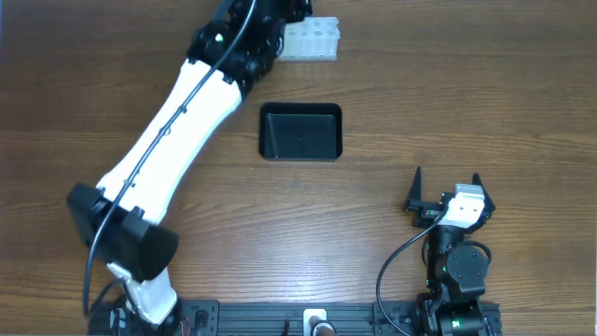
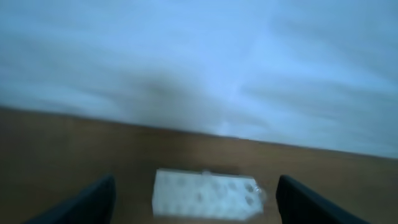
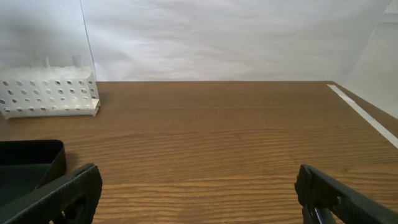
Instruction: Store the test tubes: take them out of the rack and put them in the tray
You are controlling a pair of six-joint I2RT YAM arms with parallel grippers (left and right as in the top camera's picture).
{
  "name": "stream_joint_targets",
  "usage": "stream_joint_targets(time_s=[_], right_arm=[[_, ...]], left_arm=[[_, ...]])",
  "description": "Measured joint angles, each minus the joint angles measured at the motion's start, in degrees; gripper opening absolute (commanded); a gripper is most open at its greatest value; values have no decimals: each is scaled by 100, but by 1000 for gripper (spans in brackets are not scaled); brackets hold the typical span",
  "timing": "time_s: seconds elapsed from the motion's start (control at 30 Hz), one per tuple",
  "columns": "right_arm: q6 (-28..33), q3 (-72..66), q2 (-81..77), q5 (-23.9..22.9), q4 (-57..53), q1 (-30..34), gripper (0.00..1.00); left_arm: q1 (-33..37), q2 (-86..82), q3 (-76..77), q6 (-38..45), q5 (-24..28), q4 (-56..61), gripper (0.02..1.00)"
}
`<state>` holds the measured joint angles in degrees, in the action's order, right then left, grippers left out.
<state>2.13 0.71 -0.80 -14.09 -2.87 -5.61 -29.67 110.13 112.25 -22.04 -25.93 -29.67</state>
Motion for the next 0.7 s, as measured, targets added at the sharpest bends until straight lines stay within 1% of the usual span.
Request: stream_joint_targets(time_s=[0.13, 0.17, 0.37, 0.53, 0.7], right_arm=[[2, 0, 0, -2, 2, 0, 991], [2, 0, 0, -2, 0, 0, 991], [4, 0, 0, -2, 0, 0, 991], [2, 0, 0, -2, 2, 0, 993], [0, 0, 0, -2, 0, 0, 993]], left_arm=[[352, 553, -2, 570, 463, 444, 847], [459, 752, -2, 739, 671, 575, 849], [798, 1508, -31, 1405, 1526, 992, 858], [837, 1775, -33, 1755, 2006, 1298, 858], [831, 1921, -33, 1952, 2310, 1436, 855]])
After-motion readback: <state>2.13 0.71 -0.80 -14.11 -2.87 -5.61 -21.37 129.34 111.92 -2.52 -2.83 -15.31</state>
